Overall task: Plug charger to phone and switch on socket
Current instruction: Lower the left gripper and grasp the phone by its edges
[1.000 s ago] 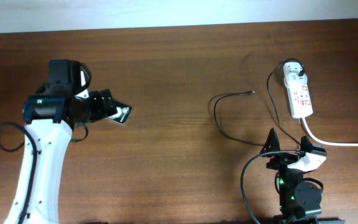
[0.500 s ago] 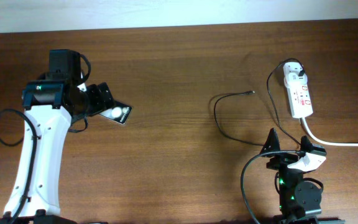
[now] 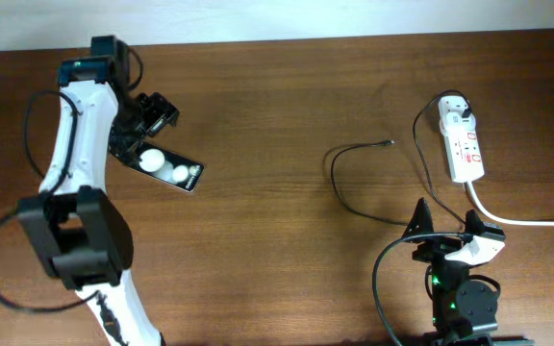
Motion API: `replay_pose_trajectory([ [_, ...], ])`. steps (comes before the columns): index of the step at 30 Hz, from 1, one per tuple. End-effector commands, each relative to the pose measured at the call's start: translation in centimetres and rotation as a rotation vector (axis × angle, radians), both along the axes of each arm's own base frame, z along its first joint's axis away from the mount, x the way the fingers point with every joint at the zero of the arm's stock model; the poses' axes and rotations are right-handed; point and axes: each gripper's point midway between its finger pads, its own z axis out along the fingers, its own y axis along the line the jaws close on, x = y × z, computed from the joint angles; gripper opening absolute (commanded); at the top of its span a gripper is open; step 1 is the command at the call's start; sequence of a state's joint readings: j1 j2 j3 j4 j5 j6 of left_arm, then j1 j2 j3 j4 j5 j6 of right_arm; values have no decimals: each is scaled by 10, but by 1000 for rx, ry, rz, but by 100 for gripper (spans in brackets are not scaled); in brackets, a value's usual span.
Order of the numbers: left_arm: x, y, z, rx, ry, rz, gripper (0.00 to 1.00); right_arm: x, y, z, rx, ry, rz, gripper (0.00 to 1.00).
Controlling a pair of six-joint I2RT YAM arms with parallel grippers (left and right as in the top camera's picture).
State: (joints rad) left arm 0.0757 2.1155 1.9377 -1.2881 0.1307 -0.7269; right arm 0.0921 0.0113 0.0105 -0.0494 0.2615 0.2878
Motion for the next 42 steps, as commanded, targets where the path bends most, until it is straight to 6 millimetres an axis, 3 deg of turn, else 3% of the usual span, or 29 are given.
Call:
replay_pose_trajectory([
  [1,5,12,-7,-56,9,62,99,0,-1,-3,-4,7,-5,99],
  [18,31,21,-6,-56,-66,269,100,0,-1,-3,-4,7,-5,99],
  [26,40,23,-10,-44,-93,233,99,0,-1,-3,-4,7,-5,99],
  [28,30,10,-20,-72,-13,344,99,0,-1,-3,-4,7,-5,98],
  [33,11,-5,-87,-57,177,239,99,0,-1,-3,-4,7,-5,99],
  [36,8,12,-95,32,187,233,99,0,-1,-3,-4,7,-5,99],
  [42,8,19,-96,75,179,233,99,0,-1,-3,-3,7,-5,99],
])
